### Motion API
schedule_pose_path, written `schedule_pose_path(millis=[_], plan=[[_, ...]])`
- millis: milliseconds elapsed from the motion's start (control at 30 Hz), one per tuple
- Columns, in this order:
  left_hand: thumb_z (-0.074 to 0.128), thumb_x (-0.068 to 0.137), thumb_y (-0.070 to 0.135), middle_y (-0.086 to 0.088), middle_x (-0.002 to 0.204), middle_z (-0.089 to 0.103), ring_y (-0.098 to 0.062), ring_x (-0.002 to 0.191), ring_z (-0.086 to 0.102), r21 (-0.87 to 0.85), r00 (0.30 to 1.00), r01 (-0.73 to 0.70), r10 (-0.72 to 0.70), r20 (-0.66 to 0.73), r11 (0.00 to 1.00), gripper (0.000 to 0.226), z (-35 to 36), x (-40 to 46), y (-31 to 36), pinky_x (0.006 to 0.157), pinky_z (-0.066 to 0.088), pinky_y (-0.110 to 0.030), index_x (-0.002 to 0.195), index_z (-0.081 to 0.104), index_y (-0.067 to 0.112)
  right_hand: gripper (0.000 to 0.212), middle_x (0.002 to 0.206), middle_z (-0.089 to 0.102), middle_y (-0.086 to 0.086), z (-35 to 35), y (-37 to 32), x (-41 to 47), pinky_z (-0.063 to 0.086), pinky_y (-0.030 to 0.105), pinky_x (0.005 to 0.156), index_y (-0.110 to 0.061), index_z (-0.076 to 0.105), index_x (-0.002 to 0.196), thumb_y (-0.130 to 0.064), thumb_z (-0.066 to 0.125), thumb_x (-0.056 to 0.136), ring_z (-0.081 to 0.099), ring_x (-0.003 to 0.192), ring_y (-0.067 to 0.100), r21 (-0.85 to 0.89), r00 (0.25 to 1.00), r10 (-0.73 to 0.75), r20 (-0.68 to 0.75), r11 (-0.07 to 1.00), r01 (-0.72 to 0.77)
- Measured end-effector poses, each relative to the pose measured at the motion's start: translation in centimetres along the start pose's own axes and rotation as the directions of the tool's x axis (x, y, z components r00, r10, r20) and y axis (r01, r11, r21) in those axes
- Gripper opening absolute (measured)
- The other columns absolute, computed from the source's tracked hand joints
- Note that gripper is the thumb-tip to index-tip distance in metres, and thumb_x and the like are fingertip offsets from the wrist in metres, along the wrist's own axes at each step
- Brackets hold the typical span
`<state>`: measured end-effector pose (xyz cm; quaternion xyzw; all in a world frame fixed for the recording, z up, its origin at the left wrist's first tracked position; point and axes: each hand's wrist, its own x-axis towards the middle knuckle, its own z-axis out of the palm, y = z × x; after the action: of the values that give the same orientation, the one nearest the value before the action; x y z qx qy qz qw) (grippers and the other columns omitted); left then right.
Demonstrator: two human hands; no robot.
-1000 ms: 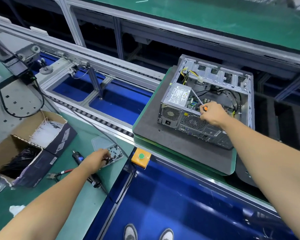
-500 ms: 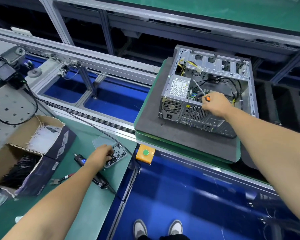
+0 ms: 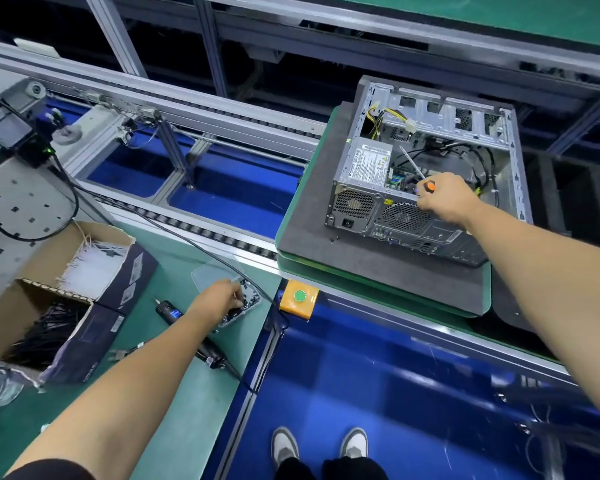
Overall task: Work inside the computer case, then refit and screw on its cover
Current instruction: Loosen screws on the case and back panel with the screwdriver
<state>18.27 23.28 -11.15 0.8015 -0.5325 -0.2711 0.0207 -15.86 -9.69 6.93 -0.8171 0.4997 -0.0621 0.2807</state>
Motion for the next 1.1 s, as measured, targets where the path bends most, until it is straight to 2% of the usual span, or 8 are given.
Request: schedule_pose_path(millis=[167, 333, 433, 600, 733, 833, 967, 1100], plan=[[0.063, 0.097, 0.005, -0.003, 0.107, 0.059, -0.019, 0.093, 0.059, -0.033, 0.998, -0.058, 0.059, 0.006, 0.998, 0.011, 0.3, 0.4, 0.8, 0.085, 0.05, -0.032, 0.106, 0.066, 0.01, 0.024, 0.057, 0.037, 0.007, 0.0, 0.0, 0.0, 0.023, 0.036, 0.061, -0.01, 0.043, 0.062, 0.001, 0.059, 0.074, 0.026, 0.062, 0.022, 0.021, 1.0, 0.002, -0.005, 1.0, -0.002], [0.059, 0.097, 0.008, -0.001, 0.103, 0.066, -0.02, 0.093, 0.062, 0.002, 0.995, 0.04, -0.04, 0.092, 0.999, 0.011, -0.1, 0.9, 1.8, 0.085, 0.05, -0.034, 0.098, 0.065, 0.016, 0.023, 0.058, 0.036, 0.007, 0.0, 0.1, -0.1, 0.024, 0.035, 0.062, -0.01, 0.043, 0.062, 0.002, 0.058, 0.074, 0.026, 0.062, 0.021, 0.031, 1.0, 0.004, 0.003, 1.0, -0.004], [0.056, 0.098, 0.008, -0.003, 0.102, 0.067, -0.019, 0.087, 0.061, 0.088, 0.989, 0.036, -0.048, 0.138, 0.995, 0.01, -0.5, 1.3, 2.1, 0.073, 0.047, -0.029, 0.098, 0.065, 0.013, 0.024, 0.06, 0.036, 0.01, -0.1, 0.1, 0.0, 0.024, 0.036, 0.063, -0.01, 0.042, 0.063, 0.002, 0.059, 0.075, 0.026, 0.064, 0.022, 0.028, 1.0, -0.007, 0.012, 1.0, 0.006], [0.044, 0.103, 0.012, -0.002, 0.091, 0.064, -0.014, 0.075, 0.056, 0.155, 0.995, -0.045, 0.03, 0.098, 0.987, 0.019, -0.3, 1.3, 1.9, 0.063, 0.039, -0.028, 0.088, 0.056, 0.013, 0.023, 0.059, 0.037, 0.009, -0.1, 0.1, 0.0, 0.026, 0.036, 0.062, -0.011, 0.042, 0.063, 0.001, 0.058, 0.074, 0.028, 0.064, 0.021, 0.038, 1.0, 0.003, 0.001, 0.999, -0.003], [0.031, 0.102, 0.013, 0.001, 0.088, 0.069, -0.017, 0.087, 0.063, 0.1, 1.0, 0.013, -0.014, 0.007, 0.995, 0.024, 0.1, 0.8, 1.2, 0.065, 0.038, -0.031, 0.092, 0.053, 0.013, 0.019, 0.061, 0.038, 0.011, -0.1, 0.1, 0.1, 0.027, 0.036, 0.063, -0.011, 0.045, 0.064, 0.0, 0.057, 0.074, 0.03, 0.065, 0.021, 0.028, 1.0, 0.0, 0.008, 1.0, 0.0], [0.042, 0.103, 0.018, 0.001, 0.087, 0.058, -0.02, 0.082, 0.056, -0.06, 0.999, 0.038, -0.038, 0.01, 0.997, 0.012, -0.4, 0.2, 1.0, 0.068, 0.042, -0.035, 0.092, 0.046, 0.016, 0.021, 0.061, 0.039, 0.01, -0.1, 0.2, 0.1, 0.027, 0.036, 0.063, -0.011, 0.044, 0.063, 0.0, 0.058, 0.074, 0.03, 0.064, 0.021, 0.032, 1.0, 0.0, 0.011, 1.0, -0.001], [0.065, 0.096, 0.013, 0.0, 0.094, 0.067, -0.019, 0.085, 0.062, -0.068, 0.999, -0.019, 0.021, 0.04, 0.998, 0.01, -0.3, 0.0, 1.2, 0.079, 0.051, -0.033, 0.093, 0.059, 0.02, 0.022, 0.059, 0.04, 0.009, -0.1, 0.2, 0.1, 0.029, 0.035, 0.063, -0.013, 0.045, 0.063, 0.001, 0.058, 0.074, 0.033, 0.063, 0.021, 0.046, 1.0, 0.009, 0.006, 0.999, -0.009], [0.07, 0.094, 0.016, -0.001, 0.099, 0.069, -0.02, 0.09, 0.064, -0.021, 0.998, -0.008, 0.009, 0.063, 1.0, 0.007, -0.3, 0.6, 1.8, 0.081, 0.051, -0.033, 0.1, 0.067, 0.015, 0.02, 0.061, 0.038, 0.01, -0.1, 0.2, 0.1, 0.027, 0.035, 0.063, -0.01, 0.045, 0.064, 0.001, 0.058, 0.074, 0.03, 0.064, 0.021, 0.041, 1.0, 0.004, 0.004, 0.999, -0.004]])
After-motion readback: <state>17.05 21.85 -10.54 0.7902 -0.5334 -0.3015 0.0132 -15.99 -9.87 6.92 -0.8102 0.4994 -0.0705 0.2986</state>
